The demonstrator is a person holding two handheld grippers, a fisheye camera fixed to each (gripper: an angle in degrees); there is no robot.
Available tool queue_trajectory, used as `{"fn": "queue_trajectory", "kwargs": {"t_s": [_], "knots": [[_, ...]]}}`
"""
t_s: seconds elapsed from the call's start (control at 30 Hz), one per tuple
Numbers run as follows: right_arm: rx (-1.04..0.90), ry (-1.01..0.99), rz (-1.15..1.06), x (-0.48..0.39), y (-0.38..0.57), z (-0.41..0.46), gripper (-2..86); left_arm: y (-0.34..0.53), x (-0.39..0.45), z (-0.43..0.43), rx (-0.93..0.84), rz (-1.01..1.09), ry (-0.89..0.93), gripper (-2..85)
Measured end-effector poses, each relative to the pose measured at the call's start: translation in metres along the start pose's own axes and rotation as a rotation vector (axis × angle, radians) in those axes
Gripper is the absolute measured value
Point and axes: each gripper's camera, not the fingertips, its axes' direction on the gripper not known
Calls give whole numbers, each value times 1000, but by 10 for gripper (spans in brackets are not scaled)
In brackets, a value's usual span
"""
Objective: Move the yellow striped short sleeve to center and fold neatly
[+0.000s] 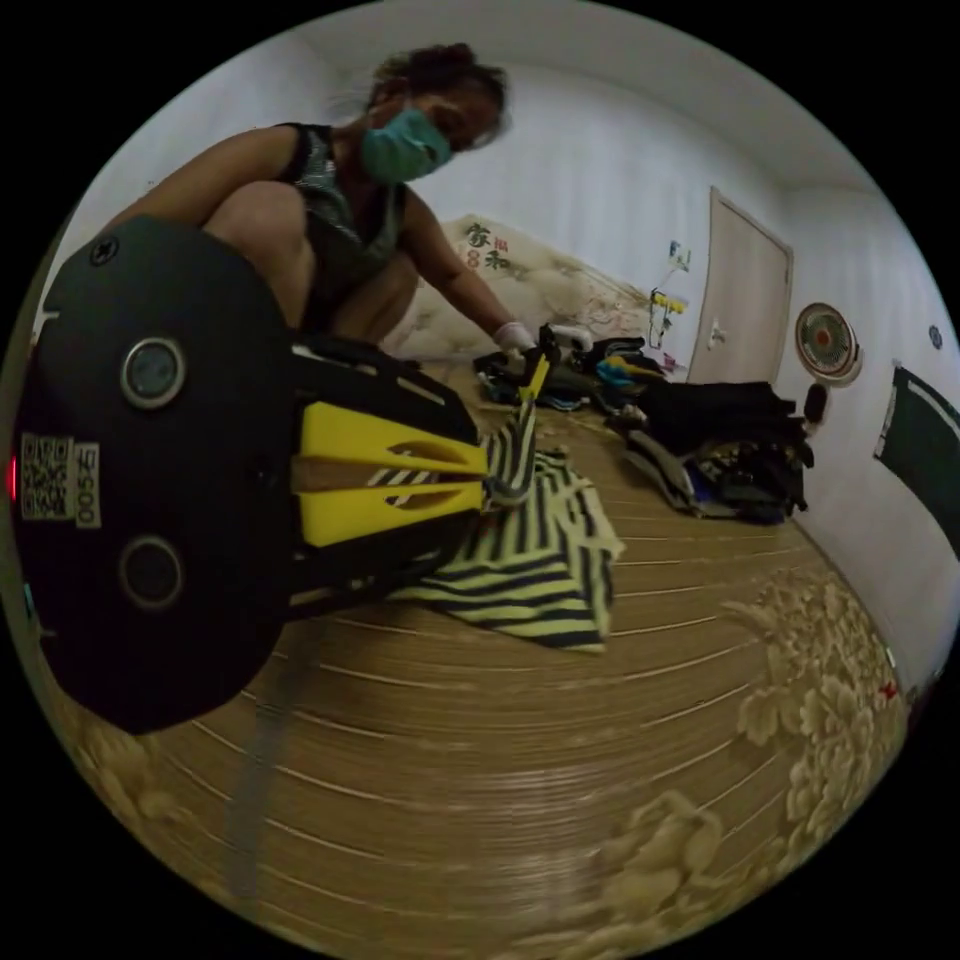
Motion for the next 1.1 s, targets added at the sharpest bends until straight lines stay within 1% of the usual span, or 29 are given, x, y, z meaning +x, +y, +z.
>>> {"fn": "queue_trajectory", "kwargs": {"t_s": [0.1,0.2,0.3,0.43,0.53,0.6,0.7,0.73,0.8,0.83,0.87,0.9,0.93,0.97,1.0,1.07,1.1], "knots": [[-5,10,53,11,-42,13,-10,-8,-39,-12,30,-45,48,20],[28,-39,101,18,-66,21,-9,-8,-70,-25,97,-87,91,21],[101,-92,123,20,-82,18,-9,-5,-94,-39,160,-105,169,23],[185,-57,224,27,-98,13,-9,4,-129,-50,215,-186,232,26],[251,-42,302,27,-107,18,-9,14,-154,-57,284,-243,296,31],[289,-49,314,23,-114,22,-9,23,-167,-64,347,-262,333,33],[302,-28,333,14,-129,33,-9,30,-176,-74,397,-263,326,27],[334,7,348,9,-134,34,-9,31,-177,-77,413,-264,317,20],[407,36,334,-2,-141,33,-9,42,-177,-94,518,-284,220,2],[444,44,301,-11,-146,32,-9,44,-176,-99,543,-288,184,-1],[454,56,250,-24,-153,34,-9,48,-171,-106,578,-283,112,-3],[443,62,219,-32,-158,37,-9,48,-162,-110,575,-244,52,-4],[382,75,154,-47,-169,48,-10,46,-156,-109,555,-208,32,-5],[281,91,91,-63,-182,65,-10,38,-145,-104,484,-133,12,-6],[220,103,64,-70,-188,76,-10,28,-136,-92,389,-80,8,-6],[1,179,4,-91,-213,125,-10,11,-125,-70,262,-31,-12,-6],[-43,187,-5,-95,-219,137,-10,2,-120,-55,210,-14,-37,-6]]}}
